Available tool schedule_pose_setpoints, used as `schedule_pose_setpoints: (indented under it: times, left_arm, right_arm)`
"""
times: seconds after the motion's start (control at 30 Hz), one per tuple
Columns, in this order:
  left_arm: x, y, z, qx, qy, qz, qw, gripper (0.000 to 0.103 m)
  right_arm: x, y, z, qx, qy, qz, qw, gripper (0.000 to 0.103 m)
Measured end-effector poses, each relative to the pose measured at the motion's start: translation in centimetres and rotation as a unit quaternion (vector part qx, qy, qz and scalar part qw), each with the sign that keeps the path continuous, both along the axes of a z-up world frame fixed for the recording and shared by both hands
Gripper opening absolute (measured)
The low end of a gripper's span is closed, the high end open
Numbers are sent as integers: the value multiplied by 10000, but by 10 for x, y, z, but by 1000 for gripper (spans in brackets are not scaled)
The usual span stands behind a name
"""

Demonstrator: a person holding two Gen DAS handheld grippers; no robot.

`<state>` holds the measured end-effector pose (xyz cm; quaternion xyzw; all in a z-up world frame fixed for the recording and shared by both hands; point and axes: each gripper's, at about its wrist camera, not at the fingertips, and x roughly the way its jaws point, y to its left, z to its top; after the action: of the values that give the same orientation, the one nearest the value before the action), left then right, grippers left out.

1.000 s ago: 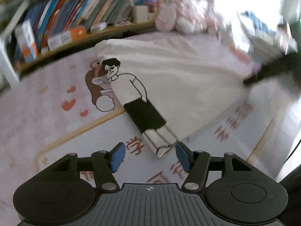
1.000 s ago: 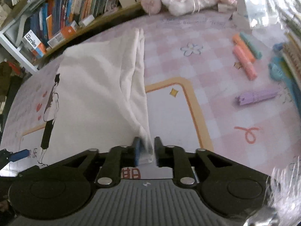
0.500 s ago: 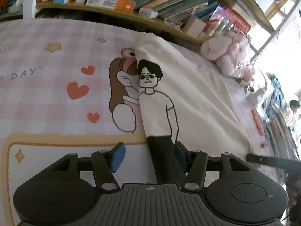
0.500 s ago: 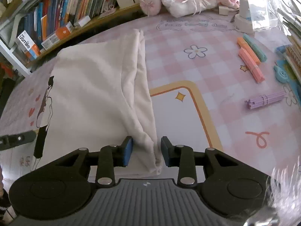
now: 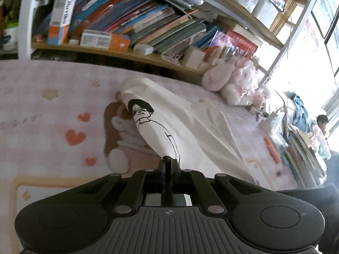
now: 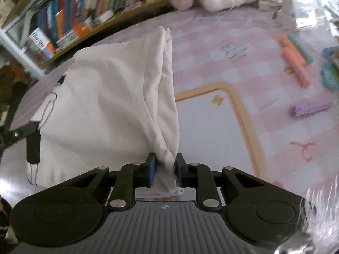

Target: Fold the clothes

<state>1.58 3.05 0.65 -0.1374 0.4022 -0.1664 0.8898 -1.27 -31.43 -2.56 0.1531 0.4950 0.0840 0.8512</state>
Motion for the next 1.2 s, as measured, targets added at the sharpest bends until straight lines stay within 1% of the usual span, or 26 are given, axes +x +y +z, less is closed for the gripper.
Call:
schedule_pose_setpoints:
  times: [0.03,0.1,0.13,0.17,0.23,0.27,0.3,0.4,0.47,0.5,0.53,0.57,0.6,0.63,0.67,0.7,0.73,0.77,0.8,0.83,0.9,0.93,0.97,1.0,1.13,1.2]
  left_arm:
    - [-2,7,-2,28,123,43,9999,3]
    - [-6,30,-22,20,623,302,9976,3]
    - [-10,37,-26,19,713,366,9968,3]
    - [-16,42,-27,33,721,388,9966,3]
    - [-25,51,-29,7,726,402,9966,4]
    - [-26,54,-30,-46,748,426,9963,6]
    - [-26,57,-31,-99,771,450,9960,11]
    - [-22,62,-31,-97,790,548,9953,12]
    - [-18,65,-24,-9,631,673,9957,13]
    - [-16,69,-20,-58,529,720,9960,13]
    - [-14,73,-16,-108,426,767,9961,14]
    - [-9,77,-12,-205,355,803,9959,22]
    - [-4,80,-10,-222,300,842,9958,34]
    - [1,83,-8,-238,246,880,9955,39]
    - [6,84,-6,-187,188,890,9957,47]
    - [12,85,-4,-136,130,901,9958,51]
    - [19,85,-4,-84,99,883,9960,57]
    - [25,84,-4,-47,72,852,9963,62]
    - [31,83,-5,-10,46,821,9966,64]
    - [37,83,-6,27,19,790,9969,64]
    - [48,83,-8,33,-7,758,9971,64]
    - [54,85,-10,3,-5,757,9971,64]
    - [60,88,-12,-76,-3,747,9972,64]
    - [67,90,-15,-142,-9,751,9971,64]
    - [95,94,-25,-348,47,756,9965,62]
    - [111,96,-31,-499,124,801,9955,61]
  right_arm:
    - [-3,6,0,-3,19,116,9999,18]
    - [-8,18,-1,54,73,391,9992,18]
    - [-10,24,-1,80,99,527,9985,18]
    - [-13,31,-1,74,105,657,9978,18]
    - [-17,47,0,-141,34,926,9956,18]
    - [-18,54,1,-308,-16,1040,9941,18]
    - [-18,60,2,-475,-62,1144,9923,18]
    - [-18,66,3,-676,-96,1264,9896,18]
    - [-18,65,3,-671,-93,1243,9899,19]
    - [-18,64,3,-678,-113,1206,9903,21]
    - [-18,63,3,-687,-137,1167,9907,24]
    - [-19,62,6,-706,-187,1125,9910,26]
    - [-19,62,9,-720,-261,1095,9910,28]
    - [-19,62,13,-730,-340,1067,9910,29]
    - [-19,61,17,-714,-451,1052,9909,30]
    - [-20,61,21,-688,-566,1026,9907,37]
    - [-19,62,23,-654,-635,1011,9907,42]
    - [-19,62,23,-615,-667,1007,9908,43]
    - [-17,62,22,-609,-635,1008,9910,42]
    - [-15,64,18,-663,-543,993,9914,39]
    - [-11,64,8,-769,-274,941,9922,30]
    - [-11,61,6,-645,-237,888,9937,24]
    - [-12,59,4,-510,-225,812,9951,21]
    - [-13,60,4,-493,-223,803,9953,19]
    - [-13,67,4,-613,-210,883,9940,17]
    - [-12,65,4,-564,-167,843,9947,17]
